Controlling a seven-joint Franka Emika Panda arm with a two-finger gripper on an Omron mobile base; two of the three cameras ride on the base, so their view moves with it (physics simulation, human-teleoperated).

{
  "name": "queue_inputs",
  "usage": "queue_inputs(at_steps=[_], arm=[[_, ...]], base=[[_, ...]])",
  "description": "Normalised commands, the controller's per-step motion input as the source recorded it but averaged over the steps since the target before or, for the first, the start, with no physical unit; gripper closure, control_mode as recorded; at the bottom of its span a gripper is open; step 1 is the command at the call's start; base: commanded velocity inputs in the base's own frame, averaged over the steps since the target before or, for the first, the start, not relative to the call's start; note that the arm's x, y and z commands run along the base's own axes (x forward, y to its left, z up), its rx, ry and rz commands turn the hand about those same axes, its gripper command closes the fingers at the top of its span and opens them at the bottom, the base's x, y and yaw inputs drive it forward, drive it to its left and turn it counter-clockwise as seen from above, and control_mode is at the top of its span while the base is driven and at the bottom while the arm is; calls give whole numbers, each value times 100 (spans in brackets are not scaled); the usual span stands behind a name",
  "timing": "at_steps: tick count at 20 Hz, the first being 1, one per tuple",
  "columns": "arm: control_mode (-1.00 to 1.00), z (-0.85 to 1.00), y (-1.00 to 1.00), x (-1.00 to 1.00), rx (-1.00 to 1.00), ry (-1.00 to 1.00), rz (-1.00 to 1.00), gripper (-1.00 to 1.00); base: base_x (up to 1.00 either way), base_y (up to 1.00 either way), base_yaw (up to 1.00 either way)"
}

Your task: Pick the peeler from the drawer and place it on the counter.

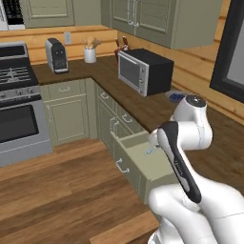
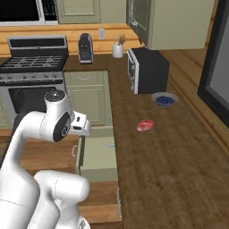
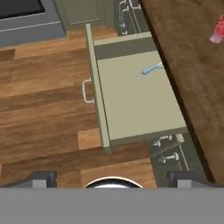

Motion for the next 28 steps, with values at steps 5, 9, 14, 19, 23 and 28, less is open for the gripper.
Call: queue_inputs(at_steps=[5, 9, 14, 19, 23, 28], arm=[[-100, -74, 45, 100, 0, 14, 6, -100], [-100, -62, 41, 89, 0, 14, 3, -100], [-100, -58, 28, 54, 0, 8, 3, -100], [-100, -58, 13, 45, 0, 4, 3, -100], [-100, -43, -6, 52, 0, 1, 3, -100], [-100, -55, 0, 40, 0, 0, 3, -100]], base=[[0, 0, 0], [0, 0, 0], [0, 0, 0], [0, 0, 0], [0, 0, 0], [0, 0, 0]])
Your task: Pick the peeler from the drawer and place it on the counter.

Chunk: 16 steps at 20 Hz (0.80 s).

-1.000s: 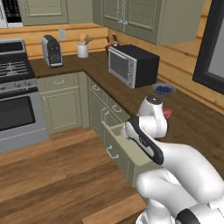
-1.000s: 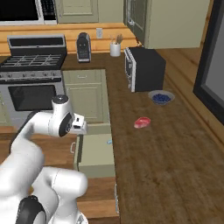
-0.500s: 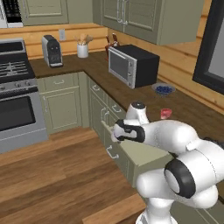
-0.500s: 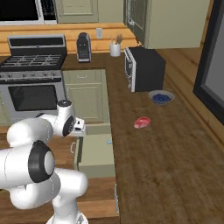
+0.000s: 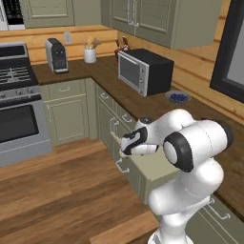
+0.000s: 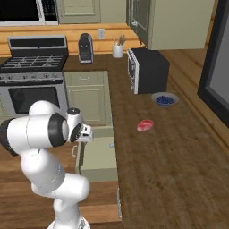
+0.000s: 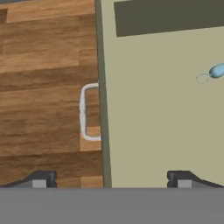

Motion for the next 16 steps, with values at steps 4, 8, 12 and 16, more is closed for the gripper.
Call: queue_inputs(at_steps=[4, 8, 12, 16], arm=[[-100, -67, 4, 24, 0, 0, 2, -100], [-100, -92, 81, -10, -1, 6, 4, -100], [-100, -100, 100, -52, -4, 12, 8, -100], [-100, -86, 100, -94, -18, 23, 18, -100]], base=[[0, 0, 0], [0, 0, 0], [0, 0, 0], [0, 0, 0]])
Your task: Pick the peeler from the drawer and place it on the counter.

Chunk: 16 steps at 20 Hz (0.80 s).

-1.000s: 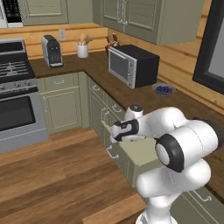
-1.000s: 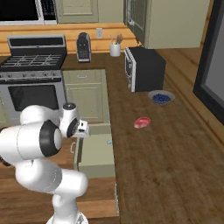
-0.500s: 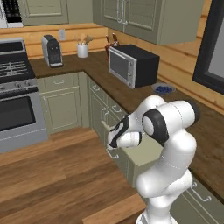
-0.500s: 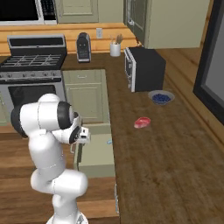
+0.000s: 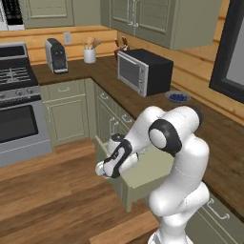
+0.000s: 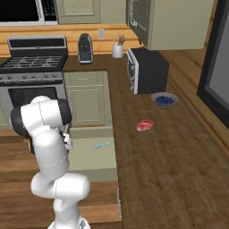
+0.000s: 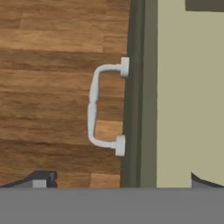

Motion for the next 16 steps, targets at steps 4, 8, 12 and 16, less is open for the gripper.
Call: queue_inputs(at_steps=[4, 8, 12, 16], arm=[[-100, -85, 100, -69, -24, 26, 18, -100], [-100, 30, 60, -8, -17, 0, 5, -100], [-100, 100, -56, 0, 0, -5, 0, -100], [-100, 74, -81, 7, 1, 0, -5, -100]], base=[[0, 0, 0], [0, 0, 0], [0, 0, 0], [0, 0, 0]])
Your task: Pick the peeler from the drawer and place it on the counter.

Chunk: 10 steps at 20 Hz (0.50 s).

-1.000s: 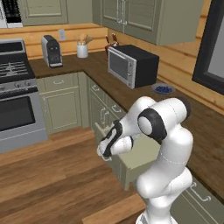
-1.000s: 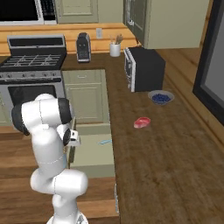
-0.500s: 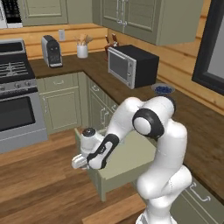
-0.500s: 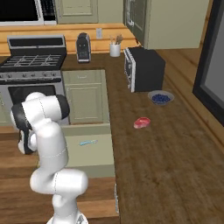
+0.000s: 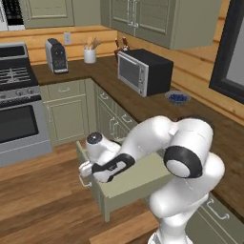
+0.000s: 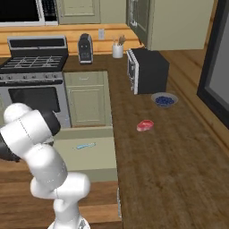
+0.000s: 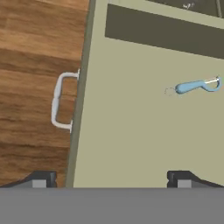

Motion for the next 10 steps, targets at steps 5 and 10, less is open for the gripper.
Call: queue_inputs(at_steps=[5, 10], arm=[[-100, 95, -58, 24, 9, 0, -19, -100], [-100, 29, -30, 40, 7, 4, -48, -100]], base=[[0, 0, 0], [0, 0, 0]])
